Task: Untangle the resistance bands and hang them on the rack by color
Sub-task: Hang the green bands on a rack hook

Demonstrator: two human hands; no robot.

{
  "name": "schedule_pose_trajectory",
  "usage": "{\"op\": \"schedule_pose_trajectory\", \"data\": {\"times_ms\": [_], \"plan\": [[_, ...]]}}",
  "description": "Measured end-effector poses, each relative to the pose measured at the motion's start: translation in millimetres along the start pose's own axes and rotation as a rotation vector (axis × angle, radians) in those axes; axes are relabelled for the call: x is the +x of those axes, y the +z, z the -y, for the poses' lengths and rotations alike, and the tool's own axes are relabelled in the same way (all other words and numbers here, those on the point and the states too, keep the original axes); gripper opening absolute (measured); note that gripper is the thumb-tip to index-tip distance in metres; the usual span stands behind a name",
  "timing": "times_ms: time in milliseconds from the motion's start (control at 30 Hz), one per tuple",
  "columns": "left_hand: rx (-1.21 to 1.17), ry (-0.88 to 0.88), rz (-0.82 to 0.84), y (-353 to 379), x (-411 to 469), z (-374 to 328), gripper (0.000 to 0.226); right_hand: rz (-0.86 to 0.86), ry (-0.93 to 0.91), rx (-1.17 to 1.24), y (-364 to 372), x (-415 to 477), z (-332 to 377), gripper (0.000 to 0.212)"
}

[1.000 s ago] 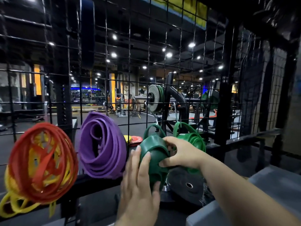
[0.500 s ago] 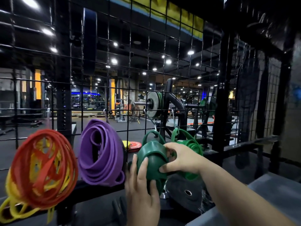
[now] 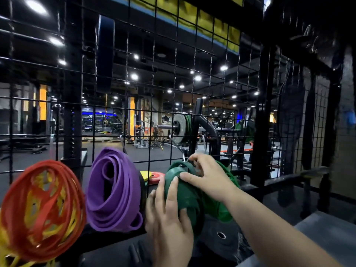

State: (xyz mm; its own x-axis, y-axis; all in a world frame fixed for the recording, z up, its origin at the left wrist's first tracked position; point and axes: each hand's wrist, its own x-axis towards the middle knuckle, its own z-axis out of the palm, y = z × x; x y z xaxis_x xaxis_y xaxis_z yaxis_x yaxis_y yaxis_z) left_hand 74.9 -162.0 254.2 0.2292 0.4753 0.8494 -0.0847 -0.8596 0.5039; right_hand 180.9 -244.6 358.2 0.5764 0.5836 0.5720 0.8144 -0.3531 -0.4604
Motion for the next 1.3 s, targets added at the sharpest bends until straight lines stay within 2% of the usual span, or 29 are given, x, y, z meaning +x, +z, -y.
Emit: {"op": "schedule_pose_trajectory", "data": {"times_ms": [100,233,333,433,633,833,1033,1167,1300], "plan": [[0.017,-0.005,-0.011,2.1,3.1,-1.3,0.068,0.101,-0.038,0.047,-2.1,13.9,5.8,0.101],[0.029,-0.019,-0.021,6.5,7.4,-3.8,0.073,0.362,0.001,0.097,-1.7,35.1,11.0,0.117],[0.008,-0.012,-0.027,9.6,14.6,-2.1,0.071,0.327,0.037,0.094,1.8,46.9,14.4,0.124],[-0.022,-0.015,-0.005,11.8,20.4,0.6,0.071,0.274,0.017,0.095,1.5,50.7,13.7,0.123],[-0.162,-0.020,-0.075,15.1,18.7,6.1,0.070,0.310,0.038,0.140,1.0,56.3,15.1,0.123],[-0.189,-0.072,-0.101,23.0,26.7,1.9,0.086,0.303,0.048,0.199,1.9,47.6,20.4,0.109],[-0.156,-0.075,-0.107,16.7,31.3,0.9,0.080,0.373,0.037,0.143,7.9,48.0,21.9,0.116],[-0.155,-0.057,-0.125,14.5,34.0,-4.9,0.077,0.363,0.005,0.157,2.4,46.1,21.9,0.100],[-0.177,-0.034,-0.154,17.3,32.6,-7.2,0.074,0.375,-0.019,0.107,-5.5,47.5,25.0,0.098]]}}
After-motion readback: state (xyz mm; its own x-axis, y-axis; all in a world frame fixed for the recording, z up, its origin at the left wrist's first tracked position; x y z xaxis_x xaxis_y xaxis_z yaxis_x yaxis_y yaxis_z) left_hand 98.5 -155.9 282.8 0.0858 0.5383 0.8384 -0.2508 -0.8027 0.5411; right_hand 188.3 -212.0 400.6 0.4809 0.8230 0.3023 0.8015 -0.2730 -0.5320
